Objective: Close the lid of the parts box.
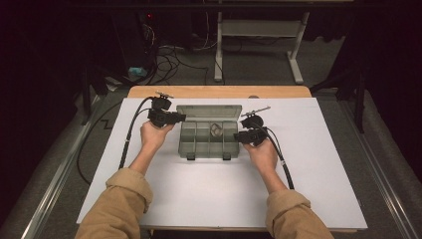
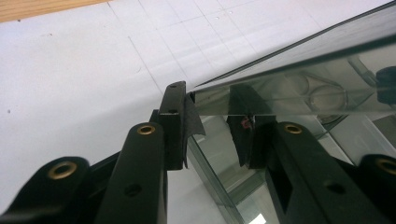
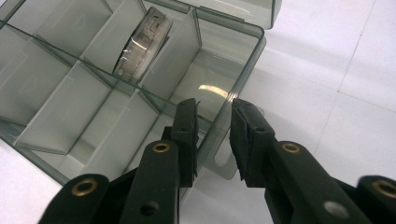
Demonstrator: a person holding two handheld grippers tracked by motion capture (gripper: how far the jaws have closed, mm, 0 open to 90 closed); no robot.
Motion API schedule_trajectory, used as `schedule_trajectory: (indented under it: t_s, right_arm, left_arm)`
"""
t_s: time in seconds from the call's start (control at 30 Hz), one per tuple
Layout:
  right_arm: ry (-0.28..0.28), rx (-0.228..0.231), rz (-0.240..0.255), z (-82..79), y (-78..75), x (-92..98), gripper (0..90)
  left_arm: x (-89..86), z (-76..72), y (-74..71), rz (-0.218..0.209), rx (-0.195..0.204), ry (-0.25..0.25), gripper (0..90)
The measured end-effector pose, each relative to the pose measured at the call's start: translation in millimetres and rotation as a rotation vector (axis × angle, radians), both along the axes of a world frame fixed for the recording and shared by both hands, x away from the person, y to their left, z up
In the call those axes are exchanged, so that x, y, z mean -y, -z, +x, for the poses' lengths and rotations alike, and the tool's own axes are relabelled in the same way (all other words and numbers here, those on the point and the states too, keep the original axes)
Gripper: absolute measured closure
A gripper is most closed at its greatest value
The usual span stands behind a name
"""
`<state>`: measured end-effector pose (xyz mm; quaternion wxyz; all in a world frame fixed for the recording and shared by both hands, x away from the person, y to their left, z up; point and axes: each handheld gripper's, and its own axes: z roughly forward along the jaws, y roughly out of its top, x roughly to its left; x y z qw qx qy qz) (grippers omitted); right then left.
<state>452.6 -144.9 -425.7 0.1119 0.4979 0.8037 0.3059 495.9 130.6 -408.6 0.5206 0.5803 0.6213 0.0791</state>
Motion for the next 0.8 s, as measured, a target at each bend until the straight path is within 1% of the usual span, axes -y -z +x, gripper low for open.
schedule_trajectory:
  t_s: [0.17,0.5,0.53,0.67,0.8]
  right_arm:
    - [-0.002,0.002,0.001,-0.1,0.2,0.3,72.2]
    - [-0.003,0.005,0.002,-0.2,0.5,0.5,72.2]
    - [-0.003,0.005,0.002,-0.2,0.5,0.5,72.2]
    - [-0.002,0.005,0.002,-0.3,0.5,0.5,72.2]
    - [-0.001,0.006,0.003,0.0,0.6,0.7,72.2]
  left_arm:
    - [0.8,-2.2,-0.5,0.002,0.008,-0.003,67.8]
    - [0.6,-9.5,-4.6,0.025,0.018,0.018,67.6]
    - [0.9,-10.1,-5.4,0.019,0.022,0.014,67.6]
    - [0.1,-13.7,-8.2,0.02,0.033,0.022,67.6]
    - [-0.7,-16.6,-8.0,0.013,0.04,0.021,67.6]
